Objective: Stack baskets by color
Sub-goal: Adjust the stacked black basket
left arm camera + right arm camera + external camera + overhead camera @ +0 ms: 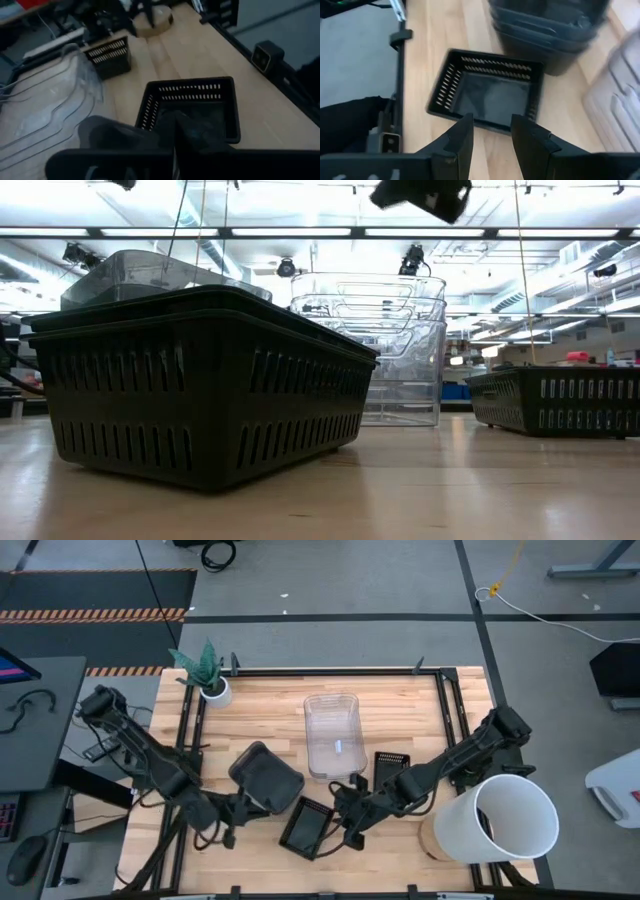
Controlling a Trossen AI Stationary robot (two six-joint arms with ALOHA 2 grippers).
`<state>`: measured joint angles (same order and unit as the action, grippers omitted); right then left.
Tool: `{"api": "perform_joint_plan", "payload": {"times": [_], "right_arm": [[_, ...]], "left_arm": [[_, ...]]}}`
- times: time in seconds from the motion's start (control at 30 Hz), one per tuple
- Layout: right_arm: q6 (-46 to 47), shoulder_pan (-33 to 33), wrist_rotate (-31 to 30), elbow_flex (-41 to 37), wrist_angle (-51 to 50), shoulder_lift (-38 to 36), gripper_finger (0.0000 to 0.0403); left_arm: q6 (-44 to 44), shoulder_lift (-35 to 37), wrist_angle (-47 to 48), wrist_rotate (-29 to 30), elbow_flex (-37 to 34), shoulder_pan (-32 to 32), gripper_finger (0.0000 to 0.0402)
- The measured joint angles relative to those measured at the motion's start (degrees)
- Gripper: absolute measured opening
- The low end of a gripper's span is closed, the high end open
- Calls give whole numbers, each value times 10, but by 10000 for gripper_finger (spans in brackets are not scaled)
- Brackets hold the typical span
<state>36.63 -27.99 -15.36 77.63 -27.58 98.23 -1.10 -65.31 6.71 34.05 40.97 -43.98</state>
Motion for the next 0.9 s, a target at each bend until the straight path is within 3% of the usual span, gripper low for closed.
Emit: {"api": "perform_joint_plan", "payload": {"times": [0.33,0.6,0.9], "right_arm": [[-51,0,12,80,18,61,136],[-53,0,20,87,25,77,136],[-55,-1,20,87,61,77,136]], "left_arm": [[3,140,-106,25,-112,-7,5],[20,263,-151,73,-203,13,6],[70,426,-281,80,-327,18,4]]}}
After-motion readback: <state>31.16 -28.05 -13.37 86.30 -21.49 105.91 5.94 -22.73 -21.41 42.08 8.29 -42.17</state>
